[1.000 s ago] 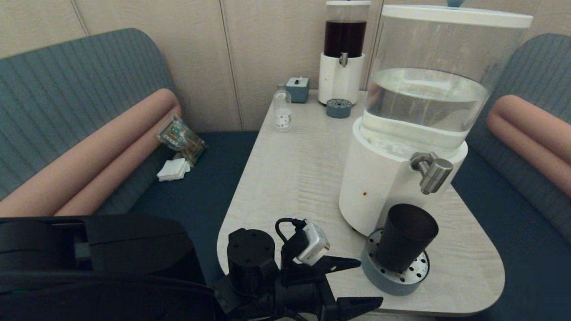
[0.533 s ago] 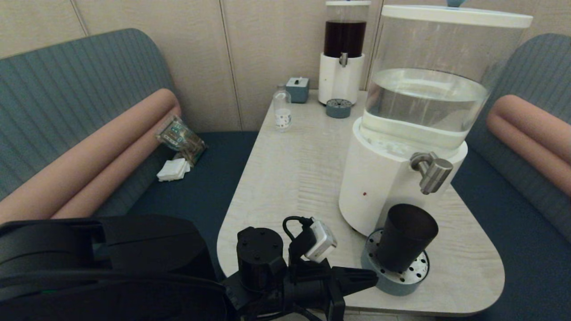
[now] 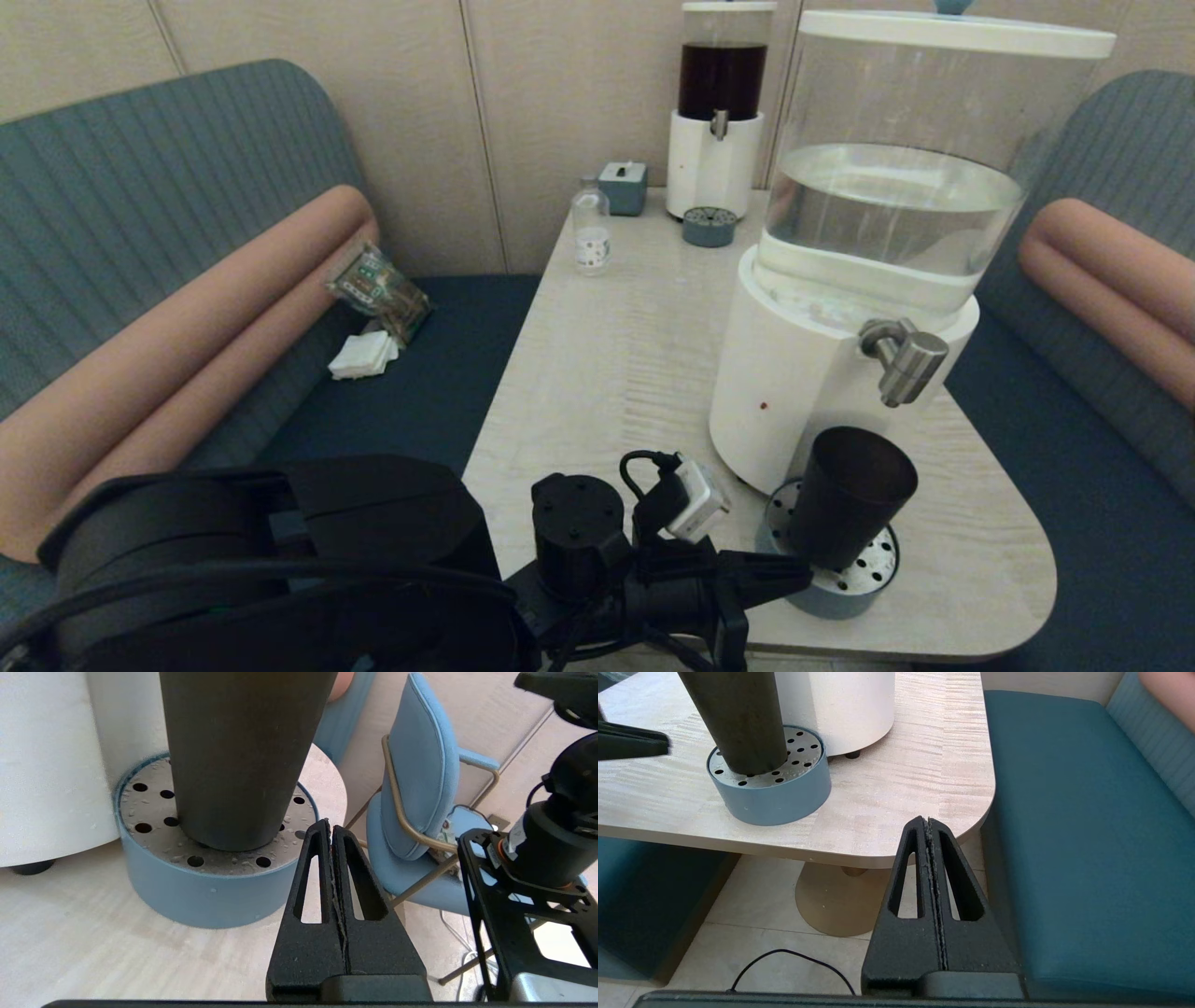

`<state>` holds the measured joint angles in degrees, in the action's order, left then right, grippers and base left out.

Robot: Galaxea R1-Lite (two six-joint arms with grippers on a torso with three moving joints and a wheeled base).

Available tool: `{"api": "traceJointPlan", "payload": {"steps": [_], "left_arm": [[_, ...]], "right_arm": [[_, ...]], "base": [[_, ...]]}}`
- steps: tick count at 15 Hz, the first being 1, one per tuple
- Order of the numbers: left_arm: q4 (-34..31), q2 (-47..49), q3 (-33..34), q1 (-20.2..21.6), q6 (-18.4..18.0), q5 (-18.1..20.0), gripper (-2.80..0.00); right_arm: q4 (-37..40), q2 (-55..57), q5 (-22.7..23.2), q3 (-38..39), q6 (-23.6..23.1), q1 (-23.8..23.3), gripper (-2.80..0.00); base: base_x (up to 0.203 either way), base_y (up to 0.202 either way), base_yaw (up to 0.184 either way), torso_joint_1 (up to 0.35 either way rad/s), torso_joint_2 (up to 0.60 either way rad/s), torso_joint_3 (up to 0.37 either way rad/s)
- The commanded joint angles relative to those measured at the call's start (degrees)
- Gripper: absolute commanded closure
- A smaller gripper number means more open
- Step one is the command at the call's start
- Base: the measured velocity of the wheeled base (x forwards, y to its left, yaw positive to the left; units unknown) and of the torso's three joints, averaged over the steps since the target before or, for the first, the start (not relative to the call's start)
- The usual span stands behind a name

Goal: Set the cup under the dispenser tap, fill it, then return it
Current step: Turn on the faucet

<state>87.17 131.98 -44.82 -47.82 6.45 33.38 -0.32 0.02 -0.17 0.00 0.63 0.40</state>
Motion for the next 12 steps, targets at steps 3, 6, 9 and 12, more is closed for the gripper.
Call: {"api": "traceJointPlan", "payload": {"steps": [3,6,9,12], "left_arm": [[0.49,2.49,-1.97,-0.08,0.23,0.20,0.00],[0.49,3.28,-2.99,-0.07,0.32,0.20,0.00],[0.49,4.29,-5.23,0.01,0.32,0.20,0.00],[0.49,5.46,-6.66,0.01,0.32,0.20,0.00]], "right_arm": [[-0.03,-0.02,-0.01,0.00,-0.01,0.04,0.00],[-0.03,-0.02,-0.01,0.00,-0.01,0.04,0.00],[-0.03,-0.02,-0.01,0.00,-0.01,-0.05,0.00],[-0.03,-0.02,-0.01,0.00,-0.01,0.04,0.00]], "base": [[0.000,0.000,0.000,0.000,0.00,0.000],[0.000,0.000,0.000,0.000,0.00,0.000],[0.000,0.000,0.000,0.000,0.00,0.000],[0.000,0.000,0.000,0.000,0.00,0.000]]}}
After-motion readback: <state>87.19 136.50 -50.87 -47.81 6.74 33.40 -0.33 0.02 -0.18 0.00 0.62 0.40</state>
